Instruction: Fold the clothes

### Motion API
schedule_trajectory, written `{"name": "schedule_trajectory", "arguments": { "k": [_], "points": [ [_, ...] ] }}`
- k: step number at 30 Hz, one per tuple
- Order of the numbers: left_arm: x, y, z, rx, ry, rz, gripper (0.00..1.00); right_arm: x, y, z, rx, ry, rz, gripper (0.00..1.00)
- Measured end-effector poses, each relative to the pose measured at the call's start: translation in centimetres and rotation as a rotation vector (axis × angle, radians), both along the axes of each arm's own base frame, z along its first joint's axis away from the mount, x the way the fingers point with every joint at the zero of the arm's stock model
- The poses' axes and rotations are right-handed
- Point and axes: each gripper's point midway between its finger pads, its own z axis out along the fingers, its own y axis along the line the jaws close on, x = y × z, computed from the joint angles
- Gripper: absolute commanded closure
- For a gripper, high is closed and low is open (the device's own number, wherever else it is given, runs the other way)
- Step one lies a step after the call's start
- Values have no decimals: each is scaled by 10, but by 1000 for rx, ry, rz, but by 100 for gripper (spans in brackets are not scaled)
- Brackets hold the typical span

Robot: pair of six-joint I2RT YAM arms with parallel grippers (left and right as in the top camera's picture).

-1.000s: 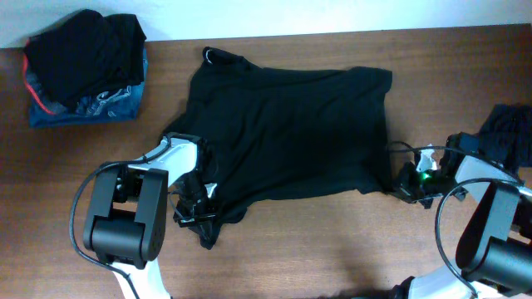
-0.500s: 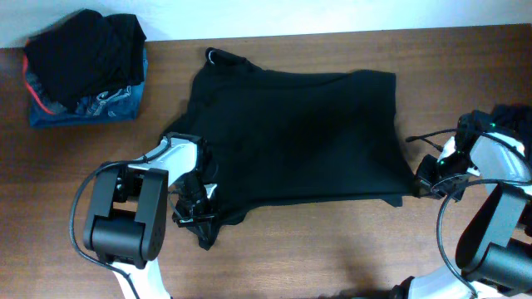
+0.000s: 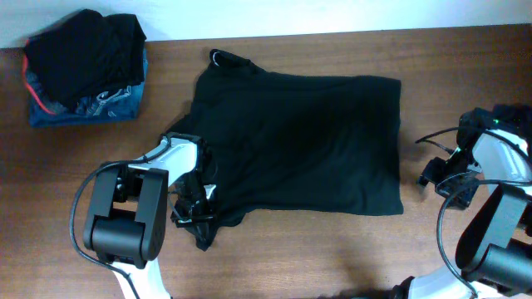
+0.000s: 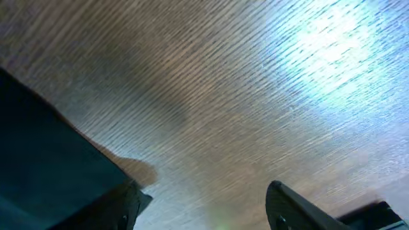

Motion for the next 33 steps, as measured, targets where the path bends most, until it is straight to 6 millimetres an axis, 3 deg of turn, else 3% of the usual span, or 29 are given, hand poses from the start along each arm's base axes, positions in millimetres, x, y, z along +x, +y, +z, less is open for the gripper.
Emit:
{"name": "schedule_trajectory", "arguments": {
  "k": [3,5,9,12,16,20,22,23,25,27,31,33],
  "points": [
    [-6,7,4,34,37,-15,91,0,-1,3,-3,5,0,31],
    [-11,12,9,59,74,-24,85,4,-2,8,-7,-5,-3,30],
    [-14,16,20,83,111,-32,76,11,-5,13,-13,-28,-3,20],
    [-8,15,32,89,99,-42,75,12,-5,14,-12,-33,-6,16],
    [14,3,61,54,-59,-69,58,15,-4,14,-6,-44,-6,15],
    [42,-9,78,5,-259,-75,50,19,3,13,38,-68,3,15],
    [45,-10,80,-1,-282,-72,50,19,7,14,62,-70,12,15],
    [45,-10,80,-1,-284,-72,44,18,8,14,68,-68,13,15],
    [45,-10,80,-2,-284,-73,21,16,10,14,79,-62,15,15],
    [47,-10,79,-2,-293,-71,6,15,12,14,89,-59,15,15],
    [63,-15,71,-21,-367,-68,3,17,15,15,97,-62,21,15],
    [61,-14,62,-22,-370,-68,2,21,20,14,95,-69,40,15]
  ]
}}
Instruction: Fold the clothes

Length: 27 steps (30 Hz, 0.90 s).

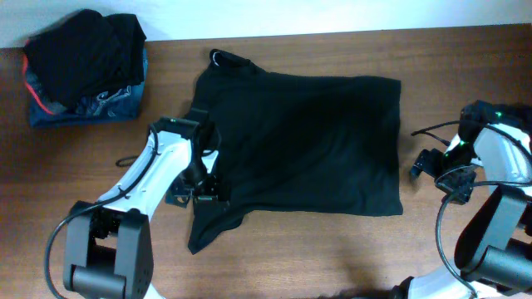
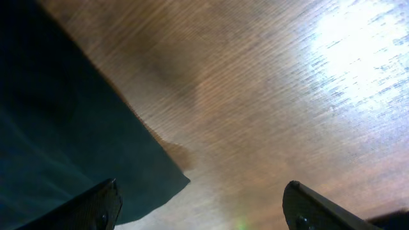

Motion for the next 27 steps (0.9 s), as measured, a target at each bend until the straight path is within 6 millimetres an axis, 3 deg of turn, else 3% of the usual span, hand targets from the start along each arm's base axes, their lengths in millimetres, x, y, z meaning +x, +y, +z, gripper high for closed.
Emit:
{"name": "schedule_trajectory", "arguments": {
  "k": [6,19,21,25,27],
  "points": [
    [-16,5,-32,8,17,11,3,-2,15,-15,10,7,16,15],
    [-15,2,-52,-19,-24,21,7,-7,19,-22,24,15,-4,15],
    [-20,0,-55,-35,-11,26,16,-15,23,-28,36,39,-4,15],
    [-22,-2,-56,-42,-3,33,23,-20,26,-31,49,51,-5,15],
    [-22,-2,-56,-42,-3,35,32,-21,27,-32,55,52,-5,15]
  ]
}}
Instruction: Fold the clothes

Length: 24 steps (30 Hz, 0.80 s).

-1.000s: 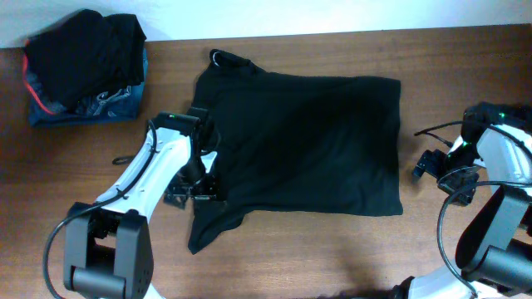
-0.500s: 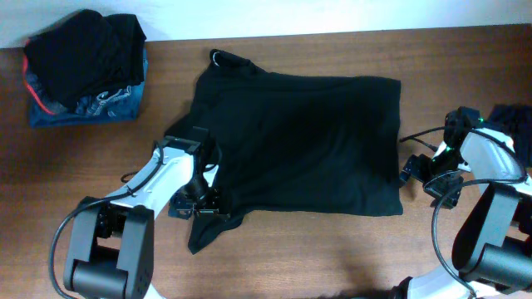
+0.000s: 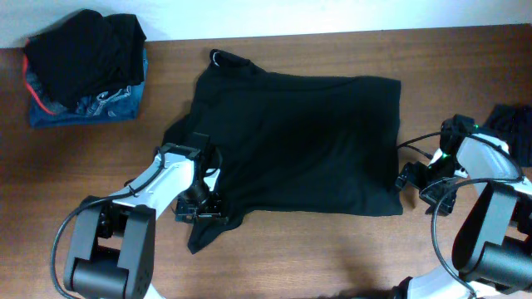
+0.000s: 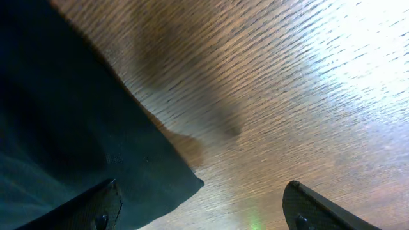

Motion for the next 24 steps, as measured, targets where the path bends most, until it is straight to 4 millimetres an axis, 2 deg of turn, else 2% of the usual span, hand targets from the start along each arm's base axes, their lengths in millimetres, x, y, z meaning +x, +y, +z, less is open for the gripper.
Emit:
{"name": "schedule_trajectory", "arguments": {
  "k": [4,7,10,15,24],
  "points": [
    [0,-1,0,-2,2,7,58,1,8,1,49,-11,9,15],
    [0,-1,0,-5,2,8,68,1,11,2,69,-16,21,15],
    [1,-1,0,-6,-2,7,70,-1,13,0,76,-14,22,14],
    [1,-2,0,-7,-5,7,75,-16,21,-13,101,18,19,14],
    [1,-2,0,-7,-4,8,75,-21,28,-23,128,9,15,14]
  ]
}}
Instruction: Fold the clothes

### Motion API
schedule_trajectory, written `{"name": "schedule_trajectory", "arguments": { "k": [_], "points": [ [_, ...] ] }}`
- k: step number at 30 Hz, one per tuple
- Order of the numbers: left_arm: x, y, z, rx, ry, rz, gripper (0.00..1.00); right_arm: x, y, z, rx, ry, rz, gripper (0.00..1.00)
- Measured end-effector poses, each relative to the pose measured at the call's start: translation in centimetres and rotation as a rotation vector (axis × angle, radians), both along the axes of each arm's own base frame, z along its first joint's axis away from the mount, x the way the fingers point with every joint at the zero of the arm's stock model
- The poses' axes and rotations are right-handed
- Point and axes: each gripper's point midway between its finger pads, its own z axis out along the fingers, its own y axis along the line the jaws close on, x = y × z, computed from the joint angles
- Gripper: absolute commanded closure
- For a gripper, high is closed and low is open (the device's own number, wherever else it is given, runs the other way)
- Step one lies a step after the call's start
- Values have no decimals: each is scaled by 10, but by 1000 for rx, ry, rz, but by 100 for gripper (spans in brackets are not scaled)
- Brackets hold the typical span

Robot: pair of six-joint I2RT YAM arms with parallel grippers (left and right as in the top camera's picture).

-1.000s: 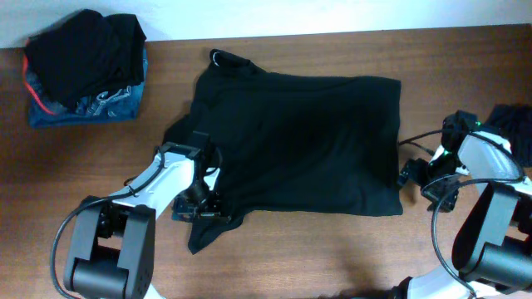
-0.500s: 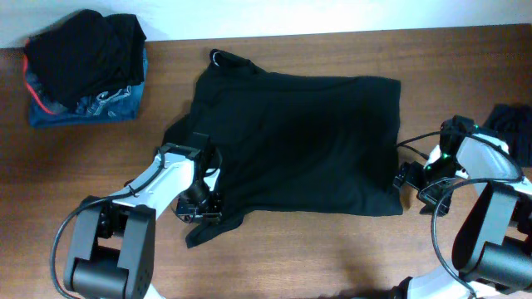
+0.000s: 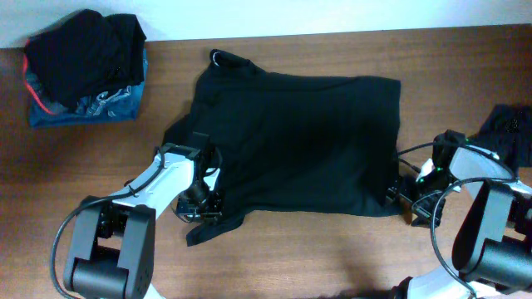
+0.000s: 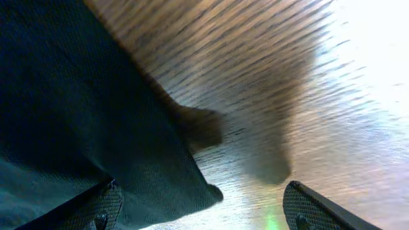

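Observation:
A black T-shirt (image 3: 299,137) lies spread flat on the wooden table (image 3: 332,249), collar at the back left. My right gripper (image 3: 405,196) is at the shirt's front right corner. In the right wrist view this gripper (image 4: 201,214) is open. The shirt corner (image 4: 128,147) reaches in between its fingers (image 4: 96,207), lying against the left one. My left gripper (image 3: 199,203) sits low on the front left sleeve (image 3: 204,228). From above its jaws are hidden by the arm and the dark cloth.
A pile of dark clothes on a blue patterned piece (image 3: 83,66) sits at the back left corner. Another dark garment (image 3: 507,124) pokes in at the right edge, close behind my right arm.
My right gripper has moved left, and the shirt's front right corner now lies between its open fingers. The left gripper stays at the sleeve, whose loose end has drawn in slightly.
At first my left gripper was at the bunched front left sleeve and the right was off the shirt over bare wood. Then the left arm was further back and the sleeve trailed forward. The right gripper came steadily nearer and now straddles the corner.

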Motion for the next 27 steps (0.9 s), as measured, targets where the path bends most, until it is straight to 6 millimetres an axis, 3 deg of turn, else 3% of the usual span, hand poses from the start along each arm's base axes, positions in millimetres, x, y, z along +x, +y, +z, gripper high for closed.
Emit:
{"name": "schedule_trajectory", "arguments": {
  "k": [5,8,12,14,15,17,18,27],
  "points": [
    [0,0,0,0,0,0,76,2,5,-1,27,-15,-8,18],
    [0,0,0,0,0,0,86,6,4,-1,27,-30,-8,34],
    [-1,0,0,1,4,0,89,12,4,-3,25,-58,-11,48],
    [-2,1,0,2,8,0,94,13,4,-3,27,-64,-9,63],
    [-2,1,0,2,8,-1,94,14,4,-3,27,-66,-10,85],
    [-2,1,0,2,9,0,95,15,3,-3,26,-74,-3,94],
    [-2,0,1,-2,10,0,99,15,3,-3,26,-76,-4,95],
    [-16,-10,7,-62,79,18,99,21,1,-4,20,-101,-2,96]
  ]
}}
